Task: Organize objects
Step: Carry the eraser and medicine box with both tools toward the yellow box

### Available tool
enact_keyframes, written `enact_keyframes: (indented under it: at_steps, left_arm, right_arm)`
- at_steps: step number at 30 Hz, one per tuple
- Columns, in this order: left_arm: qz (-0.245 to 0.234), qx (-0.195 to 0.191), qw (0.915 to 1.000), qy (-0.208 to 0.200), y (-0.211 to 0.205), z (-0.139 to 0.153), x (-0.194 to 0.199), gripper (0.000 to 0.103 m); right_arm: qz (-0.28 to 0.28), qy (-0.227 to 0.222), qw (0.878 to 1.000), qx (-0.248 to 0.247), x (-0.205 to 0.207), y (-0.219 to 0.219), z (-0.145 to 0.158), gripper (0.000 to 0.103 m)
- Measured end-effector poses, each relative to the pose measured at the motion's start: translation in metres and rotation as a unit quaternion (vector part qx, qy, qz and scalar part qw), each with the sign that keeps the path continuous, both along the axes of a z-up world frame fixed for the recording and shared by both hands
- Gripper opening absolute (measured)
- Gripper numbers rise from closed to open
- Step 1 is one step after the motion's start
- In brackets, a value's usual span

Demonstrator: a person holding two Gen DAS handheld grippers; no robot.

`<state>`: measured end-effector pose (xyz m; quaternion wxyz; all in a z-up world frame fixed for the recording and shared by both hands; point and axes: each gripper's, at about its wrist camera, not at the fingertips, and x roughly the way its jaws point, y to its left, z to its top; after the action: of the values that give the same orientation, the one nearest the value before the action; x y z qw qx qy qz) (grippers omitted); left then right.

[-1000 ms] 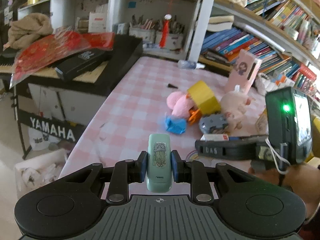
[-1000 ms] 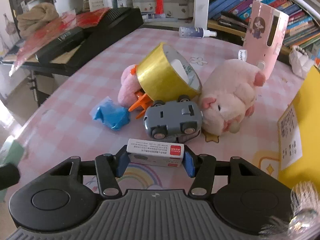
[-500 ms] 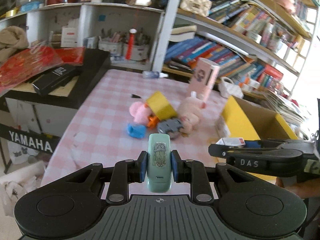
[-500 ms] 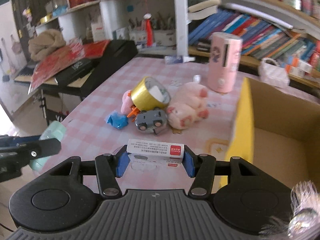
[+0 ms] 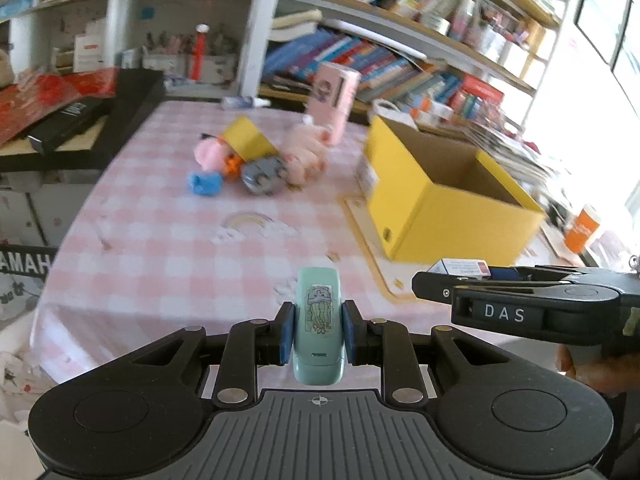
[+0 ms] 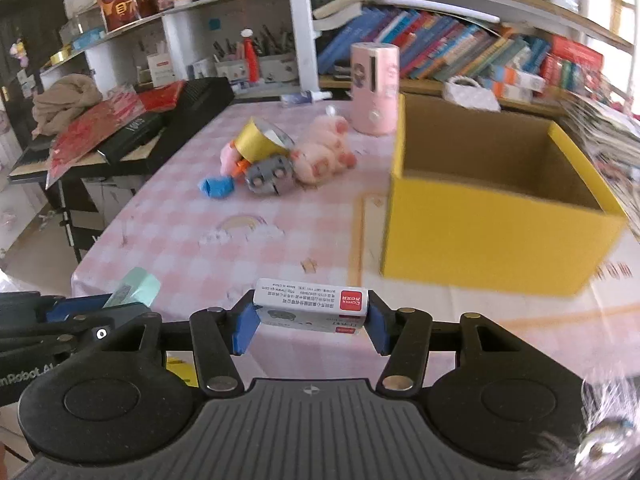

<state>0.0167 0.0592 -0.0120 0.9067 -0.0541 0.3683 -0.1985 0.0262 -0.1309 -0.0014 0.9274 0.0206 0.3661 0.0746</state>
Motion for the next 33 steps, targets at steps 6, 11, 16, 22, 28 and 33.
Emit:
enact_keyframes:
  at_steps: [6, 11, 16, 22, 28, 33]
  left_arm:
    - [-0.053, 0.006, 0.9986, -0.003, -0.020, -0.001, -0.021, 0.023]
    - [-0.095, 0.013, 0.9953, -0.012, -0.037, 0.001, -0.029, 0.023]
    - [-0.136, 0.017, 0.9904, -0.017, -0.053, 0.004, -0.034, 0.023]
    - [-0.170, 0.019, 0.9850, -0.024, -0.067, 0.006, -0.040, 0.023]
    - [-0.177, 0.013, 0.9838, -0.024, -0.072, 0.006, -0.041, 0.023]
    - [-0.175, 0.011, 0.9840, -0.029, -0.074, 0.008, -0.040, 0.023]
  right_arm:
    - [-0.049, 0.008, 0.999, 0.004, -0.044, -0.020, -0.007, 0.052]
    - [-0.097, 0.013, 0.995, 0.012, -0.067, -0.037, -0.008, 0.052]
    - [-0.139, 0.015, 0.990, 0.015, -0.087, -0.052, -0.008, 0.052]
    - [-0.178, 0.016, 0.984, 0.018, -0.099, -0.066, -0.005, 0.052]
    - [-0.185, 0.016, 0.983, 0.011, -0.104, -0.070, -0.002, 0.052]
    - [-0.184, 0.017, 0.983, 0.009, -0.103, -0.074, -0.001, 0.052]
